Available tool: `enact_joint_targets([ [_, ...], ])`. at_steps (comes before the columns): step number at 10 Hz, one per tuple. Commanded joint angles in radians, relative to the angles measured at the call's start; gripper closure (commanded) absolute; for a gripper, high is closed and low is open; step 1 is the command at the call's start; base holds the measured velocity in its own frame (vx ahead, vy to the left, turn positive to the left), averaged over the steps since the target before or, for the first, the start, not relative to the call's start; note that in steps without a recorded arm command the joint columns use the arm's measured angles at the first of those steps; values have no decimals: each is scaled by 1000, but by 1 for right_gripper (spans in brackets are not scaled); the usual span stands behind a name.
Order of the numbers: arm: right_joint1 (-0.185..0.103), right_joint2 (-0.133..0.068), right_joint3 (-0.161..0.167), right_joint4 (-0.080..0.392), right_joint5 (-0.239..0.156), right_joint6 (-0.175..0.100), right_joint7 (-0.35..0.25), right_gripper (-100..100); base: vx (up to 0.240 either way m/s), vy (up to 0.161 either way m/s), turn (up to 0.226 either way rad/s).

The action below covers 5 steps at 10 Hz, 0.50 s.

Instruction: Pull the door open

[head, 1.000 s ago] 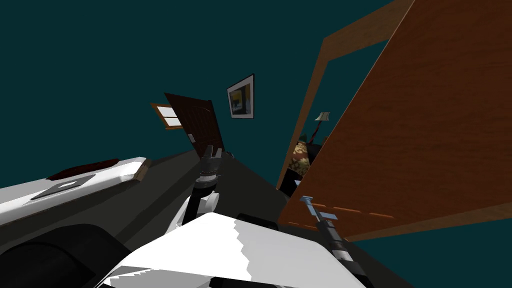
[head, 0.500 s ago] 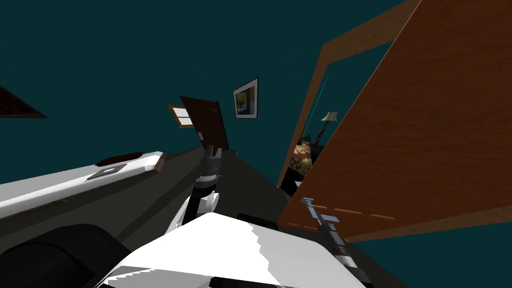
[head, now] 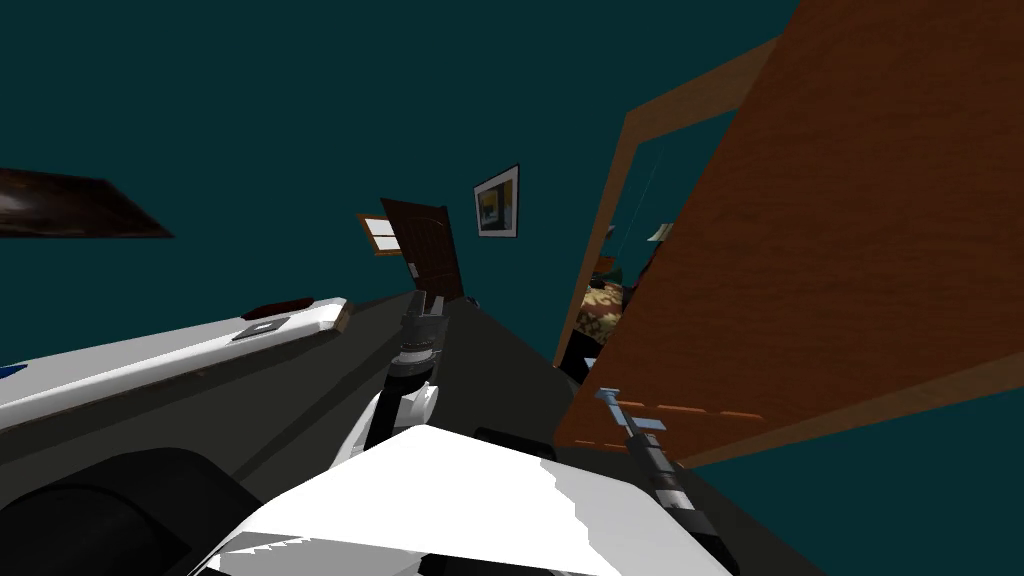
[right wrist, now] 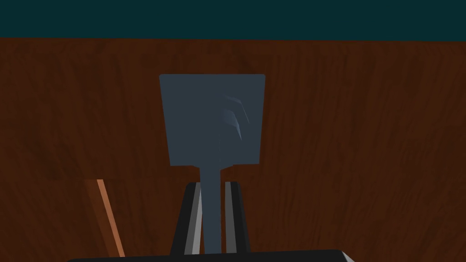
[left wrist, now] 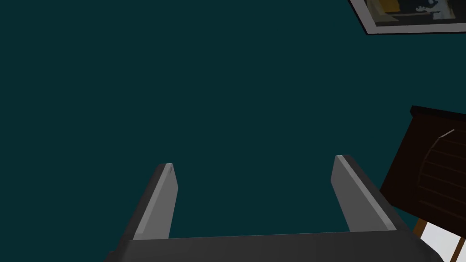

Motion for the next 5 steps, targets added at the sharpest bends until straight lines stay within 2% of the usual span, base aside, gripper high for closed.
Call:
enact_joint_targets([
  [1,-8,20,-6,-20,30,25,-1,100,-253,-104,155],
  [2,-9,23,-10,-28,36,34,0,100,-194,-85,88],
  [3,-13,33,-22,-51,55,59,2,100,-206,-98,88],
  [5,-14,36,-26,-58,61,67,2,100,-139,-58,57],
])
